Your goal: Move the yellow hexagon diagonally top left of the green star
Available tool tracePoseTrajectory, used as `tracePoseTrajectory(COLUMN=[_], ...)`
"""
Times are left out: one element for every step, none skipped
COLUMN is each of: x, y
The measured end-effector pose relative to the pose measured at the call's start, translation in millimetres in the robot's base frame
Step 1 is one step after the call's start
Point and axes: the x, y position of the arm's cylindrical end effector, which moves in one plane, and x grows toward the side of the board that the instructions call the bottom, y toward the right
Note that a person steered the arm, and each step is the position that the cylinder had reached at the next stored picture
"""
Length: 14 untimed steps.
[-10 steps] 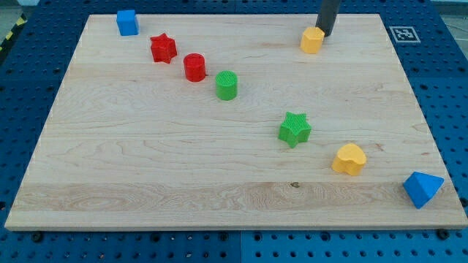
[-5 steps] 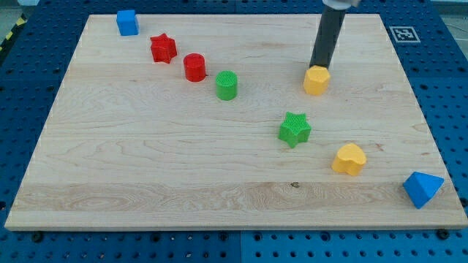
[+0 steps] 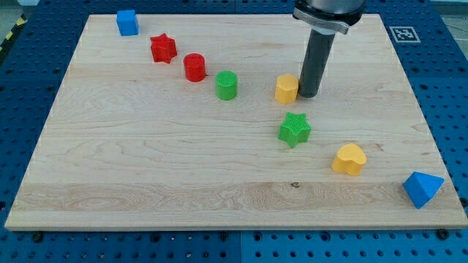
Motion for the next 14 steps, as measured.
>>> tracePoseTrajectory(x=[-21.3, -41.1, -34.1, -18.9, -7.7, -7.5, -20.5, -15.4, -5.3, -2.0, -6.2, 17.8, 19.4, -1.4], y=[2.8, -0.7, -10.2, -13.0, -13.3, -14.3, -17.9, -42.3, -49.4, -51.0, -46.9, -46.2, -46.2, -22.2])
